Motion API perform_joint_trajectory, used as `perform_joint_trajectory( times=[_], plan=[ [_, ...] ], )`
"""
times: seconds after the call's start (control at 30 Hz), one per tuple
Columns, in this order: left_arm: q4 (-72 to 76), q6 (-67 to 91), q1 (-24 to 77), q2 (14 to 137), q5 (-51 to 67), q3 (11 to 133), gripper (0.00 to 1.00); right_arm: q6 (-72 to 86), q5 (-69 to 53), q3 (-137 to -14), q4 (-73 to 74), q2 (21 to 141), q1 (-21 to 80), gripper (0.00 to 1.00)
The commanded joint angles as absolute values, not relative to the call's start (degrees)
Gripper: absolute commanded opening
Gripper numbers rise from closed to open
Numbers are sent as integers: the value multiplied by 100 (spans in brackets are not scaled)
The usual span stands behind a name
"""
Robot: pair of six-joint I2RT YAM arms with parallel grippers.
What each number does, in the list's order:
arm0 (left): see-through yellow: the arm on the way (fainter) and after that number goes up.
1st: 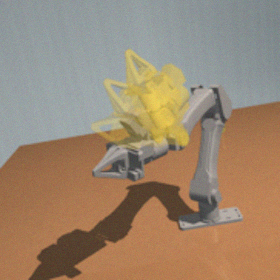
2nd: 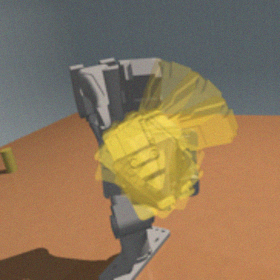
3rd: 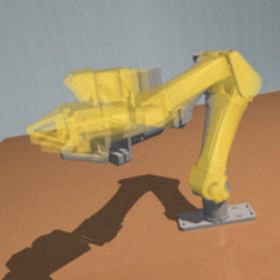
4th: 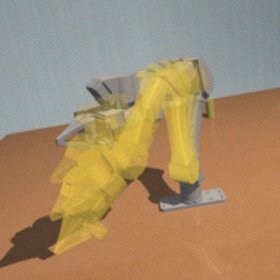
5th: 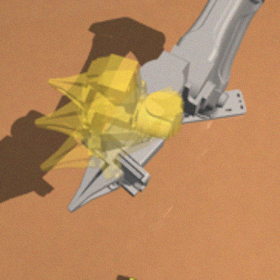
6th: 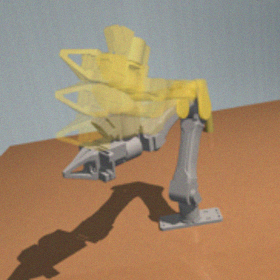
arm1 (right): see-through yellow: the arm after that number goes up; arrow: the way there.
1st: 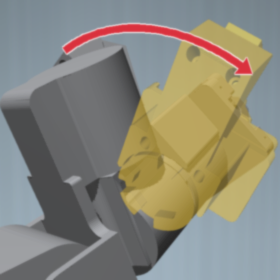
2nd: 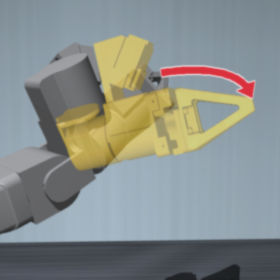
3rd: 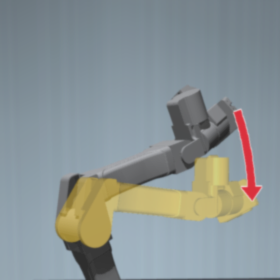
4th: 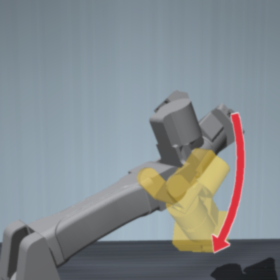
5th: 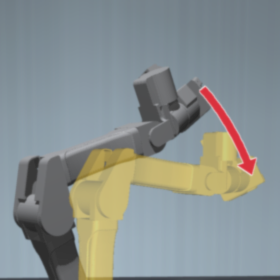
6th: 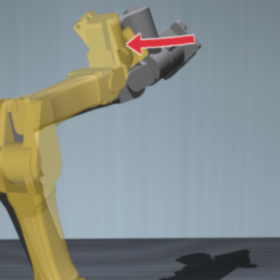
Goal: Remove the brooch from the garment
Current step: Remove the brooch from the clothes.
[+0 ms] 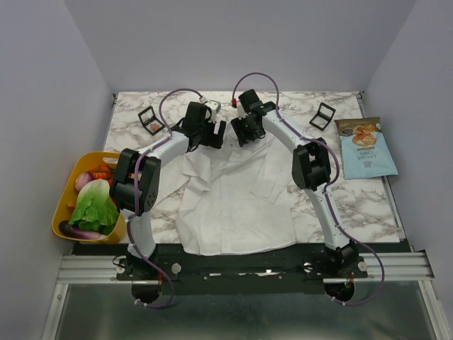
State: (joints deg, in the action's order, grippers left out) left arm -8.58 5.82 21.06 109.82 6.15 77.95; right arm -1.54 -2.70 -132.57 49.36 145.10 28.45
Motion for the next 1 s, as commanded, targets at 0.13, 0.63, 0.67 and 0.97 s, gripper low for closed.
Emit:
perform_joint_trajectory(
  times=[0.13,0.63,0.67,0.97],
  plan=[
    [-738,589,2074,10872,782,7743,99,-185,-150,-13596,4904,14721,2865,72],
    [-686,571,2065,10837,756,7682,99,-176,-316,-13755,5019,14941,2865,58],
    [-686,571,2065,10837,756,7682,99,-176,-316,-13746,5019,14941,2865,57],
    [-721,589,2065,10793,782,7655,99,-273,-501,-13386,4870,14511,2839,49]
  ],
)
